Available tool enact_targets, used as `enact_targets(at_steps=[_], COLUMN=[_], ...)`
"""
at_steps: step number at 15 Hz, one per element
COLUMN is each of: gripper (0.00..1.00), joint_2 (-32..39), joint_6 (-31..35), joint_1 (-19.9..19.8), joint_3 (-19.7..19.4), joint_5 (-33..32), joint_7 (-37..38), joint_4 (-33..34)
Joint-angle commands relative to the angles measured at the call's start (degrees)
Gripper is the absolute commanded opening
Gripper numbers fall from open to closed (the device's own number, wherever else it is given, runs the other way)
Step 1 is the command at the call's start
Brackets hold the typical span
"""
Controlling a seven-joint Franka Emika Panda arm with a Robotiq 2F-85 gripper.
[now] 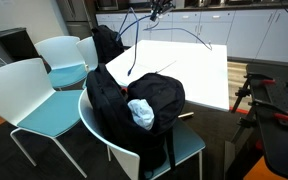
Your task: Fold the cable
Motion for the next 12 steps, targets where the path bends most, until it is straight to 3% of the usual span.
enact_targets(at_steps=[1,5,7,10,12], gripper=[0.02,0.02,0.02,0.02,0.02], joint_2=[-7.8,-9.7,-8.9,-7.6,-6.0], joint_6=[-3.8,-4.7,-3.9,-8.5,-11.9], joint_1=[1.6,1.4,1.2,1.6,2.1], joint_3=[-3.7,-5.2,-5.9,-6.0,-5.6], joint_5=[-8.2,-24.5,-35.7,-48.9,-54.0], joint_7=[4.4,14.2,21.1,28.4,30.2], joint_4=[-5.6,-6.8,-7.1,-5.8,-4.6])
